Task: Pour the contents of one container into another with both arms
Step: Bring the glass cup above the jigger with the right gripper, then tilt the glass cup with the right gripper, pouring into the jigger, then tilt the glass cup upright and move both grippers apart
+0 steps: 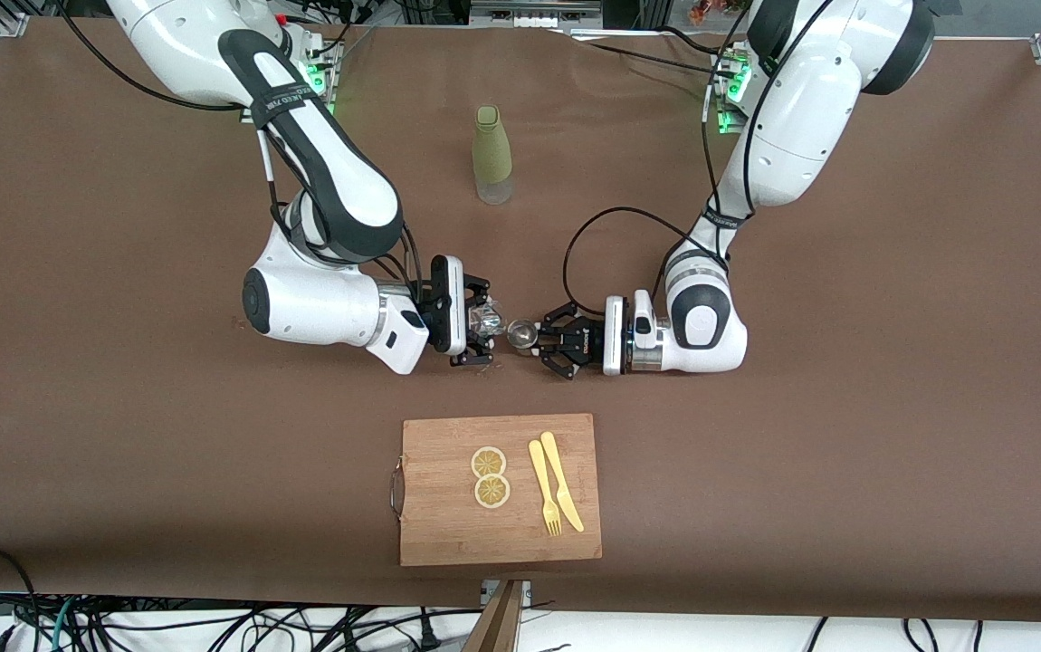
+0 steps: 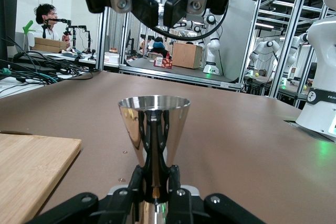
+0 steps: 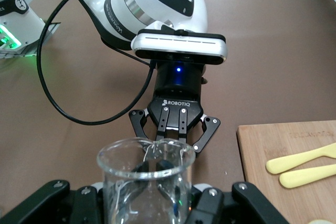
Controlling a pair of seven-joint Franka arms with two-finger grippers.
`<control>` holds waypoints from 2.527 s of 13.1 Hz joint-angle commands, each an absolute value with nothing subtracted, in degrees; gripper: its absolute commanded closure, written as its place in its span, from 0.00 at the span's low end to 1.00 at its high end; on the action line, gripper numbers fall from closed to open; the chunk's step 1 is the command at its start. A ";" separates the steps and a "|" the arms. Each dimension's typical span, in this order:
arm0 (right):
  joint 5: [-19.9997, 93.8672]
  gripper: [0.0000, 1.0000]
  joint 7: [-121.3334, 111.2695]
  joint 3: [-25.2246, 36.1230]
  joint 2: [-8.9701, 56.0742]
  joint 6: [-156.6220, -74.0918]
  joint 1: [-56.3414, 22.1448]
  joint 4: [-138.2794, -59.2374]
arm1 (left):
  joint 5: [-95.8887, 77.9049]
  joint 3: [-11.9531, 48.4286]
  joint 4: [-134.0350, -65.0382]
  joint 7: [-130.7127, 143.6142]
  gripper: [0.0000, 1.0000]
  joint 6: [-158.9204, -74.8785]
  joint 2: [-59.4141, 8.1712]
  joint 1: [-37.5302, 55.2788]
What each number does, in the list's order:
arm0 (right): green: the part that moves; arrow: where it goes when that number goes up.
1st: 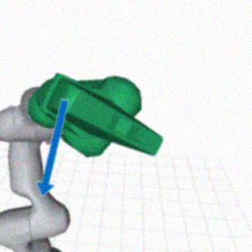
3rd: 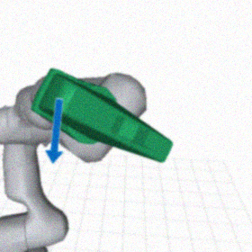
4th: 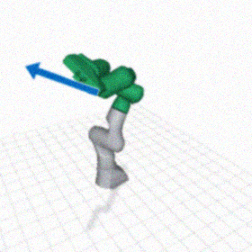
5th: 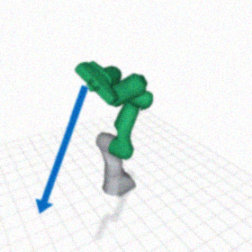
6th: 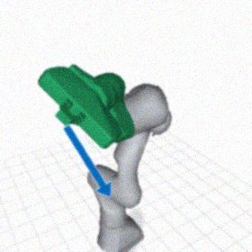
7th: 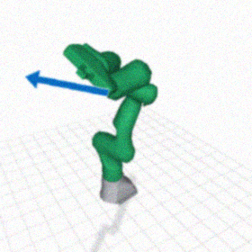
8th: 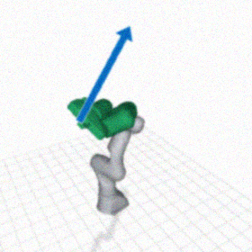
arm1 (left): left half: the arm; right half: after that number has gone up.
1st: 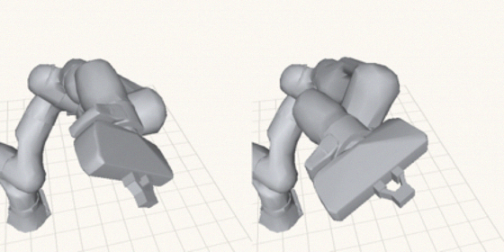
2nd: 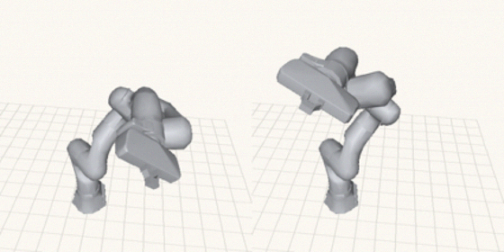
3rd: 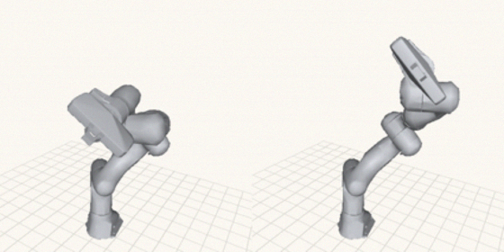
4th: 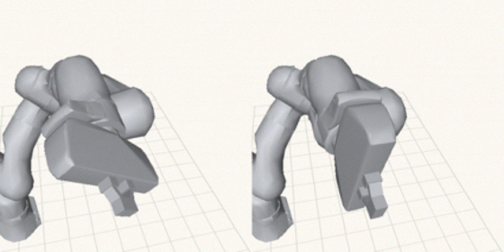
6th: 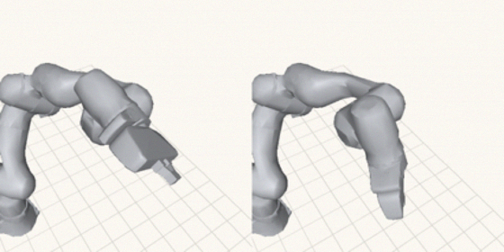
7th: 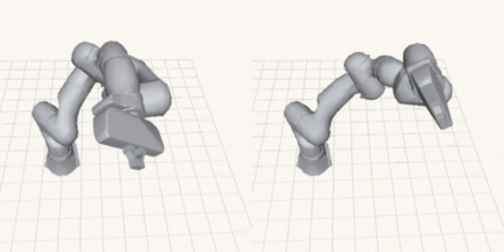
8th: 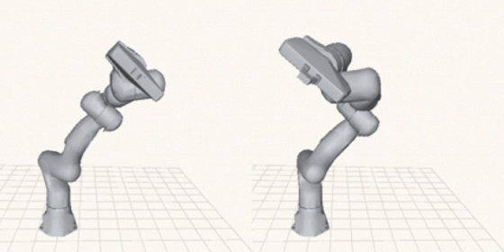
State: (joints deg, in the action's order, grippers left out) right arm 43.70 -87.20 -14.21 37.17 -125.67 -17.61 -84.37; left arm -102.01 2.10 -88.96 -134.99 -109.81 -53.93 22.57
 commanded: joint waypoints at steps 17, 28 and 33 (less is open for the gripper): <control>25.93 1.00 -76.38 -14.06 36.30 -129.55 -20.39 -85.69 | -103.80 2.29 -84.37 -134.38 1.00 -114.08 -56.07 25.05; 27.68 1.00 -77.52 -14.24 36.39 -128.76 -19.51 -86.48 | -103.80 2.29 -84.29 -134.38 1.00 -114.08 -56.07 25.14; 33.99 1.00 -81.37 -14.24 36.12 -128.23 -18.81 -86.75 | -103.62 2.20 -84.29 -134.56 1.00 -114.17 -56.16 25.14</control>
State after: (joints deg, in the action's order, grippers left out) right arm 30.20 -78.52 -14.01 37.24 -128.69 -19.57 -85.65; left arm -102.01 2.24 -85.70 -132.91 -112.89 -55.37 24.55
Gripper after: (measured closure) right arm 0.877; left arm 0.784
